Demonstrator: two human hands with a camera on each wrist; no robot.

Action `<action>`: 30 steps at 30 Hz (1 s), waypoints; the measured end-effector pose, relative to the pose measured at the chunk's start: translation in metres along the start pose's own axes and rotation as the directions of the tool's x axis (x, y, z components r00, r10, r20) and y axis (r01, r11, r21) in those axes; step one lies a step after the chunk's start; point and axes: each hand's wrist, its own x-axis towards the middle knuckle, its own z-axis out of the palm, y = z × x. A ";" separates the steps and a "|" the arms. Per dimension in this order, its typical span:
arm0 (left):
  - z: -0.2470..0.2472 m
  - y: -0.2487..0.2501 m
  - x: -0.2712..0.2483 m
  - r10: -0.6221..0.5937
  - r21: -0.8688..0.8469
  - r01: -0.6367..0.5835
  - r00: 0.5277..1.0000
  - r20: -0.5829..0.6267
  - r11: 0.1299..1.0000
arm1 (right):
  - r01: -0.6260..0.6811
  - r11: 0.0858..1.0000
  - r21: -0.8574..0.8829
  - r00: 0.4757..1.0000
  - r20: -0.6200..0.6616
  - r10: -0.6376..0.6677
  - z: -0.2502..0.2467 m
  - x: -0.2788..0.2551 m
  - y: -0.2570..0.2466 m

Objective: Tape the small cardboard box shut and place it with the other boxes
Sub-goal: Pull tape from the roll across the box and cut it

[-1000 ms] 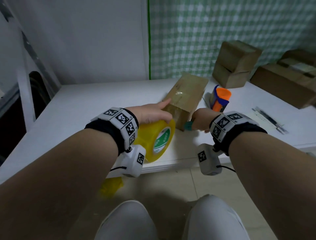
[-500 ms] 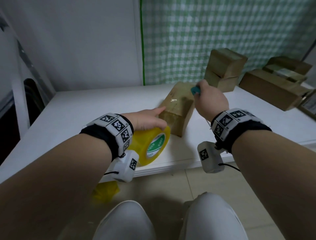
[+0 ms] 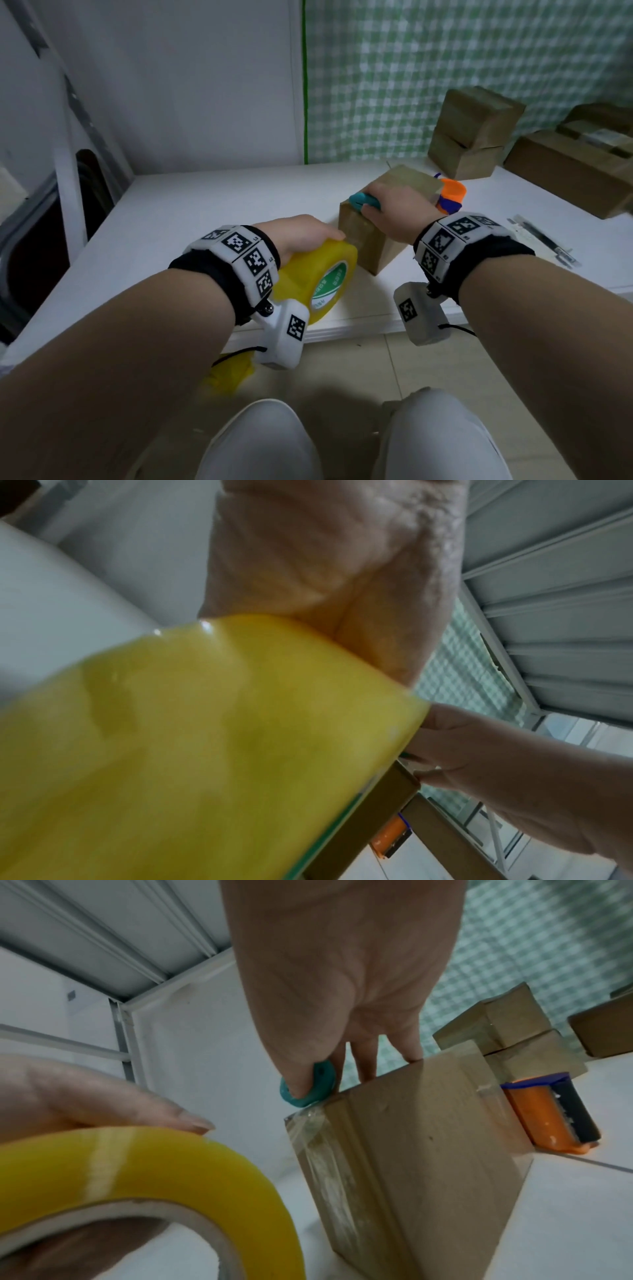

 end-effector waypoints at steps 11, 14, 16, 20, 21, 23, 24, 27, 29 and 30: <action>0.001 0.000 0.002 -0.042 -0.132 0.040 0.999 -0.009 0.990 | -0.016 0.991 0.134 0.994 -0.104 0.030 -0.012 0.006 0.001; 0.000 -0.002 0.005 -0.052 -0.152 0.049 0.999 -0.016 0.987 | -0.026 0.973 0.231 0.997 -0.066 0.042 -0.020 0.003 -0.004; -0.001 -0.002 0.006 -0.056 -0.157 0.054 0.998 -0.008 0.986 | -0.025 0.986 0.164 0.999 0.025 0.021 -0.023 0.000 -0.006; -0.001 -0.001 0.007 -0.045 -0.146 0.043 0.999 -0.010 0.988 | 0.004 0.999 -0.036 0.997 0.072 -0.001 -0.022 -0.005 -0.011; -0.001 -0.001 0.007 -0.043 -0.144 0.042 0.999 -0.007 0.989 | 0.008 0.999 -0.037 0.997 0.081 -0.005 -0.020 -0.004 -0.012; -0.001 -0.001 0.007 -0.044 -0.140 0.044 0.999 0.003 0.989 | 0.019 1.000 -0.010 0.994 0.105 -0.018 -0.015 -0.003 -0.016; -0.002 -0.002 0.007 -0.047 -0.138 0.048 0.999 0.011 0.989 | 0.024 1.000 -0.002 0.992 0.123 -0.023 -0.014 -0.002 -0.018; -0.003 -0.002 0.008 -0.041 -0.137 0.045 0.998 0.038 0.990 | 0.009 1.000 0.000 0.987 0.163 -0.009 -0.010 -0.001 -0.023; -0.004 -0.003 0.008 -0.042 -0.135 0.047 0.998 0.042 0.990 | -0.016 1.000 0.007 0.984 0.179 0.014 -0.009 0.000 -0.024; -0.004 -0.004 0.008 -0.043 -0.135 0.048 0.998 0.043 0.990 | -0.037 0.999 0.035 0.983 0.180 0.030 -0.009 0.002 -0.024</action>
